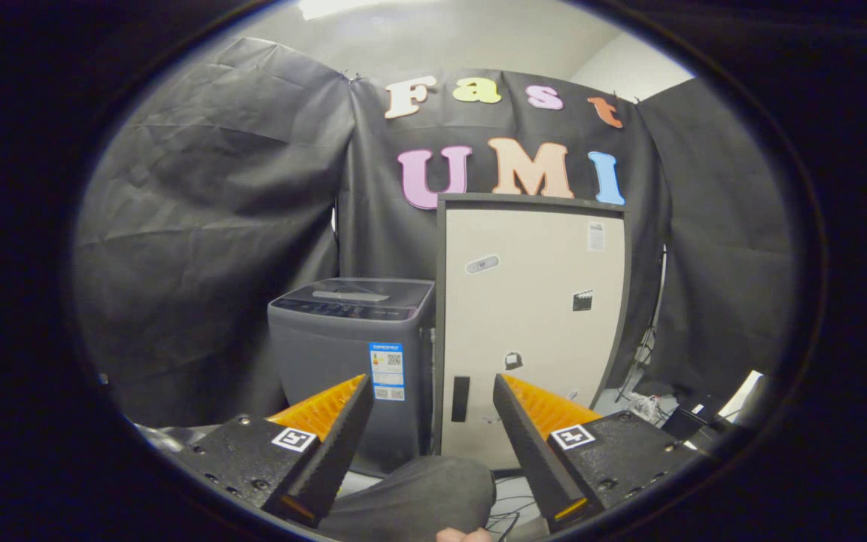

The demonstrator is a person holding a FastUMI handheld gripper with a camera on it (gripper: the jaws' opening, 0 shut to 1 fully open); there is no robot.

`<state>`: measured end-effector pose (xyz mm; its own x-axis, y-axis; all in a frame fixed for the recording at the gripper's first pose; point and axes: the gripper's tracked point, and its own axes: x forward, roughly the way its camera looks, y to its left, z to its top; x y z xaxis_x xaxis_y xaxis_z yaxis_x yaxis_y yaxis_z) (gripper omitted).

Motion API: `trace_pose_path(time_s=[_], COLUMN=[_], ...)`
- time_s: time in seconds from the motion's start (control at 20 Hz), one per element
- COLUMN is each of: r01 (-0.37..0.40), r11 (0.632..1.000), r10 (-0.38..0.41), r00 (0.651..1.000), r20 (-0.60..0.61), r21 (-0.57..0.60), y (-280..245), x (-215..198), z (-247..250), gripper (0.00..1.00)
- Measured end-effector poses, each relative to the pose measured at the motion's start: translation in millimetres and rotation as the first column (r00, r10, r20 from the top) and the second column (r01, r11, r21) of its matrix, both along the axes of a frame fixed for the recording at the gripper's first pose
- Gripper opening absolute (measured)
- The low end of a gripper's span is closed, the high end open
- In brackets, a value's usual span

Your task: Put the clothes into the washing machine and then close the washing machine lid.

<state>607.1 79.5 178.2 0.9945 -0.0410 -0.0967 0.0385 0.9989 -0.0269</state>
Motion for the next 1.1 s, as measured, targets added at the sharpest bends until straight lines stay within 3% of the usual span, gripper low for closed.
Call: trace_pose_path(time_s=[0.4, 1.1], r01=[0.019, 0.013], r11=[0.998, 0.999], r10=[-0.020, -0.013], r00=[1.000, 1.000], r20=[0.009, 0.002], r21=[0.054, 0.049], y=[3.4, 2.9], x=[1.6, 1.7], z=[-0.4, -2.2], gripper=[0.98, 0.97])
